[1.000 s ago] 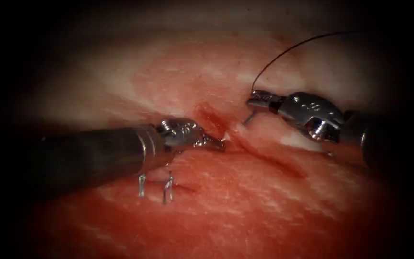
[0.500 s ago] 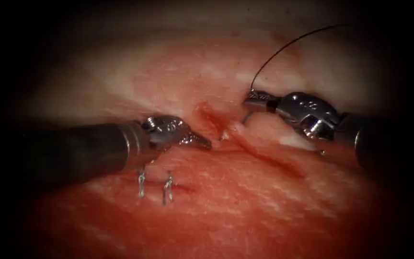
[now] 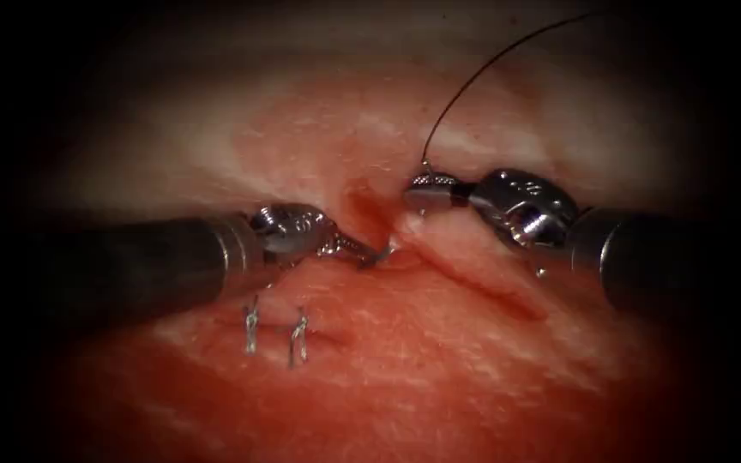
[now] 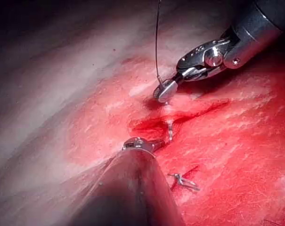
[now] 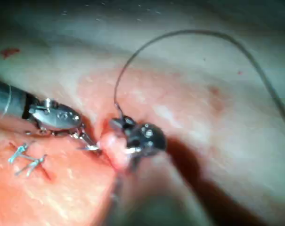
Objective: Wound Closure
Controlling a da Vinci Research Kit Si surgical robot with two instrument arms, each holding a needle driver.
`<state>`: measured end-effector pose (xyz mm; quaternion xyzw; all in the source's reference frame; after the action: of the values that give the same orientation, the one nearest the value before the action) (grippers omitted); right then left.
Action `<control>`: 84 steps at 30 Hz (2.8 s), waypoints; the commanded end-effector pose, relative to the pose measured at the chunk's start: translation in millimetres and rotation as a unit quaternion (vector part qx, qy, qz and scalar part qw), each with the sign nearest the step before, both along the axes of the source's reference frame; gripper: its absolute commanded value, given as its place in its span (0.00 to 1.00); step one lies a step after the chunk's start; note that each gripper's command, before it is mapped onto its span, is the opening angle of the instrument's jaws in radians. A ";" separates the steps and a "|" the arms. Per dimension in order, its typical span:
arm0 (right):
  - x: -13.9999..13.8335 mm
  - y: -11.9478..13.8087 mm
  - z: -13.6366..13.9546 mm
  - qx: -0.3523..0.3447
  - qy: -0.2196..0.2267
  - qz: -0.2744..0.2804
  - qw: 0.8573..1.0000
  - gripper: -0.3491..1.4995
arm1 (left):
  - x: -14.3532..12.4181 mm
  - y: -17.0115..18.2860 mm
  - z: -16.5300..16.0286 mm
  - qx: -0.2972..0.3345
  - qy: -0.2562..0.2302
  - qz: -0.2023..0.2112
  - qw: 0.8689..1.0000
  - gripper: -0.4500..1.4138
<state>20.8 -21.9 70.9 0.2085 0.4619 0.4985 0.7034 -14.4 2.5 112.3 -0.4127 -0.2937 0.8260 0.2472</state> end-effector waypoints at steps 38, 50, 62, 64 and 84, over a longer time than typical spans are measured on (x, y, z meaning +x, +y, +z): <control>-6.3 5.4 5.5 -0.064 -0.001 -0.024 0.998 0.89 | -1.4 1.0 0.7 -0.258 -0.150 0.141 0.944 0.18; -7.1 5.3 6.2 -0.081 -0.009 -0.022 0.996 0.89 | -2.2 0.7 1.8 -0.344 -0.210 0.138 0.905 0.26; -6.9 4.7 7.5 -0.089 -0.011 -0.021 0.996 0.89 | -3.9 -0.3 1.8 -0.347 -0.229 0.141 0.898 0.41; -6.9 4.7 7.6 -0.089 -0.011 -0.021 0.996 0.89 | -4.0 -0.6 1.6 -0.350 -0.233 0.144 0.896 0.41; -6.8 4.4 7.8 -0.091 -0.011 -0.021 0.996 0.89 | -5.5 -0.8 1.9 -0.356 -0.248 0.153 0.888 0.00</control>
<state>13.2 -17.7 78.0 0.1478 0.4914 0.4425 0.7355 -19.1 2.4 113.6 -0.6143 -0.0999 0.7734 -0.1200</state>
